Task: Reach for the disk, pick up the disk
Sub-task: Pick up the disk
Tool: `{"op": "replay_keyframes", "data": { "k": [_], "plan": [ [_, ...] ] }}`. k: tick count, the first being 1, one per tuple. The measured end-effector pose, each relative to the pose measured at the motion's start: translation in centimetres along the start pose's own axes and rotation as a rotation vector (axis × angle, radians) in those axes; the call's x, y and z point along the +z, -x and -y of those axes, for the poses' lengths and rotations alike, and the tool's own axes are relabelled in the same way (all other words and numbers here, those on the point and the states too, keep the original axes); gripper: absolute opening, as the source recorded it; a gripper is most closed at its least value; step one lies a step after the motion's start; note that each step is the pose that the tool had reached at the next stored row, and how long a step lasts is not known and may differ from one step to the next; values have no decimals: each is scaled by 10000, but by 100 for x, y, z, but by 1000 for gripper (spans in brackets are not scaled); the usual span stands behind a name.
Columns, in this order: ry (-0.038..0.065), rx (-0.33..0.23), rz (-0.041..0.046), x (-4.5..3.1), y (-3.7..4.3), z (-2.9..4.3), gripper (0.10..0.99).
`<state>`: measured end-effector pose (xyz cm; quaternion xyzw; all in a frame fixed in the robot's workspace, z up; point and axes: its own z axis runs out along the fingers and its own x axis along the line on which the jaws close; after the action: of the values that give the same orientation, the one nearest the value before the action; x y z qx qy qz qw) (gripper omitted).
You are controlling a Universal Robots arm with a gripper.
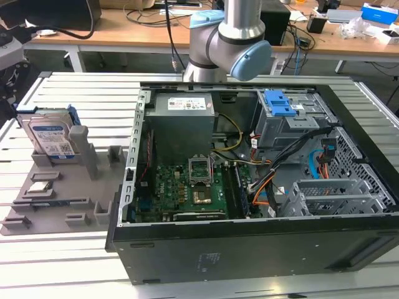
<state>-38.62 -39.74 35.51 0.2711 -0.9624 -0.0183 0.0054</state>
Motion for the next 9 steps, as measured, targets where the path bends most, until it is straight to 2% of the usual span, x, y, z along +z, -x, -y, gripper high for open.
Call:
{"op": "replay_keyframes", "data": {
  "k": [8,9],
  "plan": [
    [-1,-1549,-60,0,0,0,106],
    [-1,-1971,-76,0,0,0,106]
  ]
}}
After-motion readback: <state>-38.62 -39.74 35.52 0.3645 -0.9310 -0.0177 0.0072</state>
